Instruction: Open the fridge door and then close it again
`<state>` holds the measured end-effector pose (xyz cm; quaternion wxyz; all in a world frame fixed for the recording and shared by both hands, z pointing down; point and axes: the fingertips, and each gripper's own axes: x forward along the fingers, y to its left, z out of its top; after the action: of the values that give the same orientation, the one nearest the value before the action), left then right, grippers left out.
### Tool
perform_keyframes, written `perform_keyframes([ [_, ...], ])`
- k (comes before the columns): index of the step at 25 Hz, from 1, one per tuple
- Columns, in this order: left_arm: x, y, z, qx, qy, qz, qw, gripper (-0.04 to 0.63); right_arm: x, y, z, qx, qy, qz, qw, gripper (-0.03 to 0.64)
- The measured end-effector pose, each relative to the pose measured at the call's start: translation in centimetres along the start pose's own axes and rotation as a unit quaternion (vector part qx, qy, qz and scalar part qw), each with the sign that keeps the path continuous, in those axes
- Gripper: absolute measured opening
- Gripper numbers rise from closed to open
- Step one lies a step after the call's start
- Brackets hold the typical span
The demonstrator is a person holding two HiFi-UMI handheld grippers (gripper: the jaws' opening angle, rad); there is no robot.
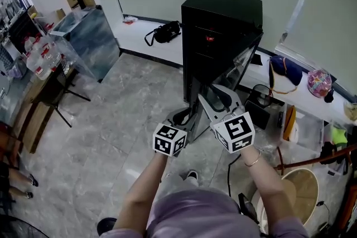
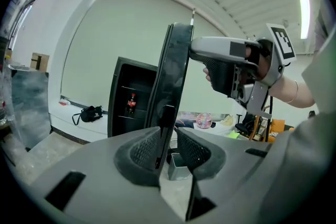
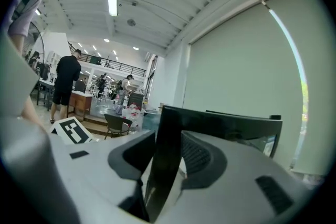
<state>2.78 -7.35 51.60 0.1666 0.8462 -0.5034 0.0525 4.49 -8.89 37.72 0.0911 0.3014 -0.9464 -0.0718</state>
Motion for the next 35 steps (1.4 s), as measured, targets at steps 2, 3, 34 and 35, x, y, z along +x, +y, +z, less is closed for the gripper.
perform_keyframes([
  [2,0.7,0.7,-0.1,-0.001,0.007,0.013,0.9999,0.085,0.7,0.1,0.1,-0.009,0.001,0.006,1.000,0.155],
  [3,1.1,1.1,0.0,-0.002,0.010,0.017,0.9998,0.084,1.1,0.1,0.1,-0.014,0.002,0.008,1.000,0.150],
  [34,6.8,16.1,4.2,-0.022,0.022,0.026,0.9992,0.071,14.0,-6.8,1.6,-0.164,0.031,-0.065,0.984,0.193],
  [35,7.0,16.6,4.3,-0.024,0.023,0.022,0.9992,0.071,14.5,-7.0,1.6,-0.162,0.032,-0.070,0.984,0.190],
])
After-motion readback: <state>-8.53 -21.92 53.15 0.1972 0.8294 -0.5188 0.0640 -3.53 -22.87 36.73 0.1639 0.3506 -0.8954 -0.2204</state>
